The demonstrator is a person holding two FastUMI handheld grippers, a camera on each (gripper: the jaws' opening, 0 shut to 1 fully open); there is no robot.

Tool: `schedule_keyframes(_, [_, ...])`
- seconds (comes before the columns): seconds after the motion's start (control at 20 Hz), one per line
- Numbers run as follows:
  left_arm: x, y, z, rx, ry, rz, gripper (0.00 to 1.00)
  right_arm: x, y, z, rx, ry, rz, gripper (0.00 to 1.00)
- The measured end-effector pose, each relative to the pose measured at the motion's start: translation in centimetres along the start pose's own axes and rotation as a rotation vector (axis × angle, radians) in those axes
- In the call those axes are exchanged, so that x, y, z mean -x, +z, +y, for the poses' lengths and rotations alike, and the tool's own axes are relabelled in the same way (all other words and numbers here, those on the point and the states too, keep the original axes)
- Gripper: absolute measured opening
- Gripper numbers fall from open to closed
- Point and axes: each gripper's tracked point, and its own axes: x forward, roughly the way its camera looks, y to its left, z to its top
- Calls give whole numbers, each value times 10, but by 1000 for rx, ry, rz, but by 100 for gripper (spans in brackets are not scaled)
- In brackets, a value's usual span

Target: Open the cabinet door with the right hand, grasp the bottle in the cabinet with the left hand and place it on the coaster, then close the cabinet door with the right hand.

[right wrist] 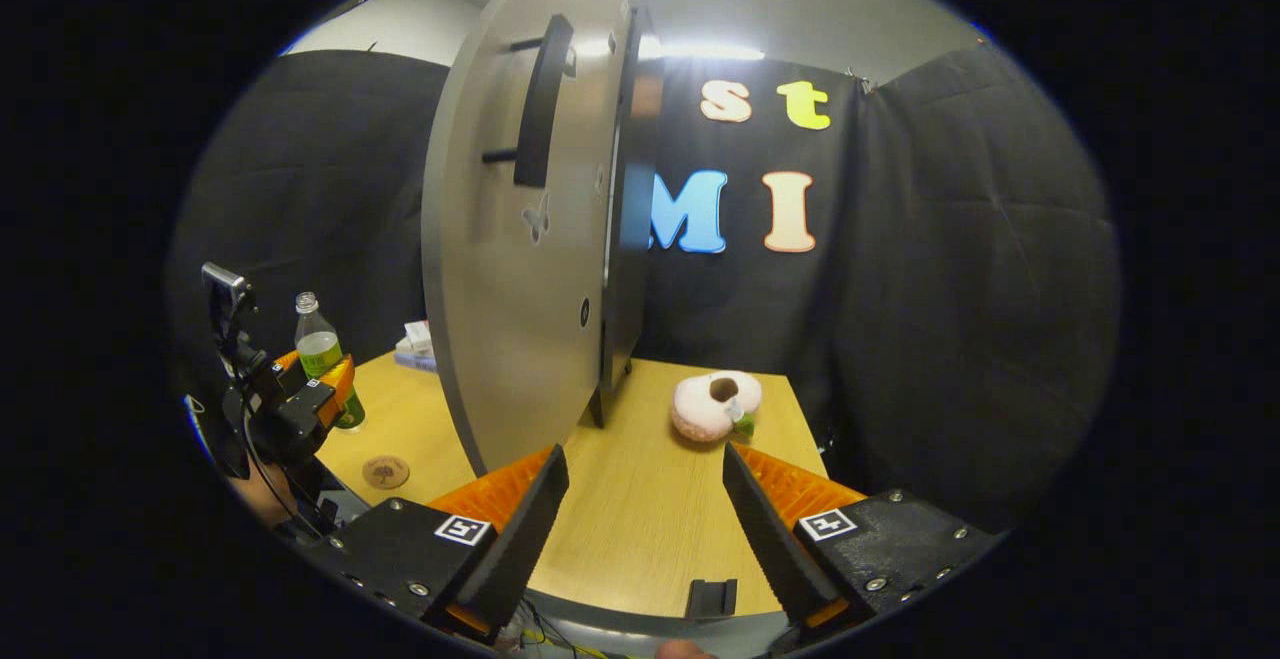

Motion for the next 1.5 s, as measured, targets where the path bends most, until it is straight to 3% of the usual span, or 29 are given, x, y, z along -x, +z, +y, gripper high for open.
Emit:
schedule_keyframes(0.25, [-1,12,6,31,-16,16,64,2,-45,32,69,57,96,96])
schedule_keyframes(0.3, [5,16,11,53,-7,30,68,3,-50,34,91,63,111,96])
schedule_keyframes(0.35, [3,16,10,74,-2,34,64,4,-53,35,103,69,119,96])
schedule_keyframes(0.55, [-7,-5,12,134,9,47,66,0,-48,43,90,90,120,96])
schedule_keyframes(0.6, [-8,-7,12,136,11,60,72,-5,-48,49,85,102,124,96])
schedule_keyframes(0.85, [-15,-11,14,128,-1,63,72,-10,-50,67,82,123,136,96])
schedule_keyframes(1.05, [-16,2,8,143,-31,15,83,-11,-50,70,79,120,145,95])
schedule_keyframes(1.4, [-11,21,5,125,-55,-18,83,-12,-49,71,64,103,146,96])
schedule_keyframes(1.5, [-11,28,8,135,-55,-15,75,-11,-45,72,67,104,137,96])
